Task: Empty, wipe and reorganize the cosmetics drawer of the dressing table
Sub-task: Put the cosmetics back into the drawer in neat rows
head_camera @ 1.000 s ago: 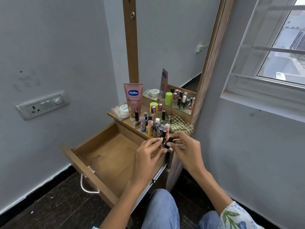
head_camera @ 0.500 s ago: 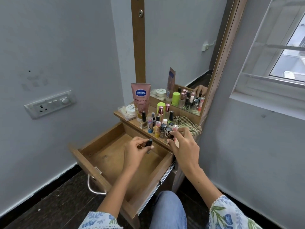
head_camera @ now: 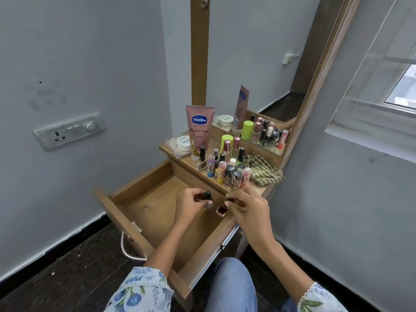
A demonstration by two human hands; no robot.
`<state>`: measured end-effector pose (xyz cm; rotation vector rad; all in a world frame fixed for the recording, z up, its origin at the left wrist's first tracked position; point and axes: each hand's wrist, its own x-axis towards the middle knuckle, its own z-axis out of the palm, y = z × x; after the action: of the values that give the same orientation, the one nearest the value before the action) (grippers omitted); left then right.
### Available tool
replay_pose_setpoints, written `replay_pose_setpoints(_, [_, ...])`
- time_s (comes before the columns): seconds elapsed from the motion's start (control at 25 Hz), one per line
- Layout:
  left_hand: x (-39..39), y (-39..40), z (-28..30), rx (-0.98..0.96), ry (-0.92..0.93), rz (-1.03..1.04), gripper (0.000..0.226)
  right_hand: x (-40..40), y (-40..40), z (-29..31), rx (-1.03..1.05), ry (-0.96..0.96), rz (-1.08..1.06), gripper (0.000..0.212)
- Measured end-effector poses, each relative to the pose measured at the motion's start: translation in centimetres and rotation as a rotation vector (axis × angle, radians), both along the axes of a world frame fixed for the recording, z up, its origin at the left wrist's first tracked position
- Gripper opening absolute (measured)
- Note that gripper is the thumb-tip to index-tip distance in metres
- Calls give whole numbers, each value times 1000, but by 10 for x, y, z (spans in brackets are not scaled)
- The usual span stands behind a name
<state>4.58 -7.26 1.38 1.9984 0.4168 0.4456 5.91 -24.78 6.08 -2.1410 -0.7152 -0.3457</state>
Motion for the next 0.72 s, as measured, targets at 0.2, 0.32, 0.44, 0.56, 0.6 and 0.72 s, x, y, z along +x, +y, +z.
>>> replay_pose_setpoints(0.2, [3,6,-15,84,82,-20,29,8,28,-23,-426,36,-53,20])
replay_pose_setpoints(0.32, [3,8,-18,111,104,-44,28,11,45,-27,-619,82,-54,18])
replay_pose_setpoints(0.44, [4,7,-21,159,98,-68,25,15,51,-29,-689,117,-95,15])
replay_pose_setpoints(0.56, [6,7,-24,162,102,-73,24,18,51,-29,-696,115,-127,14])
replay_pose_setpoints(0.6, [7,7,-24,161,107,-86,25,17,50,-28,-687,110,-127,15])
replay_pose_setpoints(0.72, [10,6,-27,169,142,-134,27,15,40,-24,-601,129,-109,18])
